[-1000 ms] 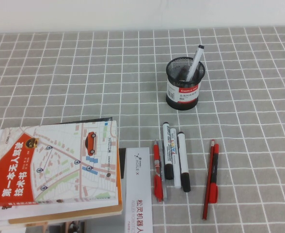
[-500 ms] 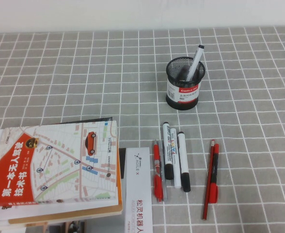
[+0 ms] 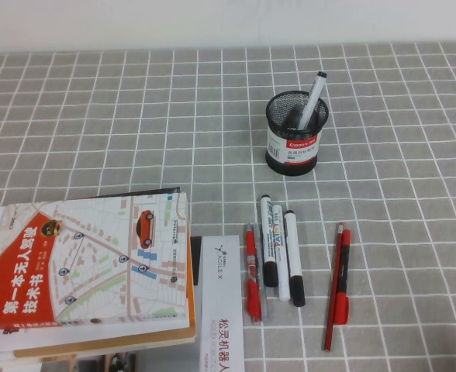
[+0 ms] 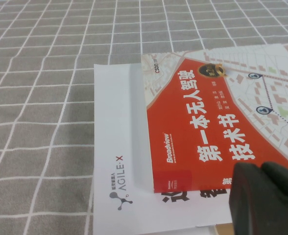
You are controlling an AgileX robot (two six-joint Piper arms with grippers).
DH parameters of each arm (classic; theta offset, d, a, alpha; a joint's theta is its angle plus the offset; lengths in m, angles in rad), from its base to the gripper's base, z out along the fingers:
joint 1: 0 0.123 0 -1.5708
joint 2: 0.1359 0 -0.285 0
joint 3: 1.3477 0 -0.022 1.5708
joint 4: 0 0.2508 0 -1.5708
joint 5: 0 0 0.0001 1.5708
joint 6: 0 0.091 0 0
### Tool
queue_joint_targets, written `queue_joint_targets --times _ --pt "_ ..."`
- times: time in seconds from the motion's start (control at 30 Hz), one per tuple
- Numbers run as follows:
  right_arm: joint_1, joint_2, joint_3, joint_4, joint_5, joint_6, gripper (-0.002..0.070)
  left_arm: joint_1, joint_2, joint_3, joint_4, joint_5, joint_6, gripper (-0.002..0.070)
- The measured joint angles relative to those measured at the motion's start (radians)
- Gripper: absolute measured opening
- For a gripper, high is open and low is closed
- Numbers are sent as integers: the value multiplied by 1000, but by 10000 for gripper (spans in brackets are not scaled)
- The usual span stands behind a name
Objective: Put the pen into the pen holder
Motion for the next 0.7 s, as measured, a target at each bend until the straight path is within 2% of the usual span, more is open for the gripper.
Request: queue_joint_targets --times 0.13,0.7 --pt "0 -2 2 0 70 11 -13 0 0 0 0 0 0 -3" --pt "0 -2 2 0 80 11 -13 0 0 0 -5 0 0 -3"
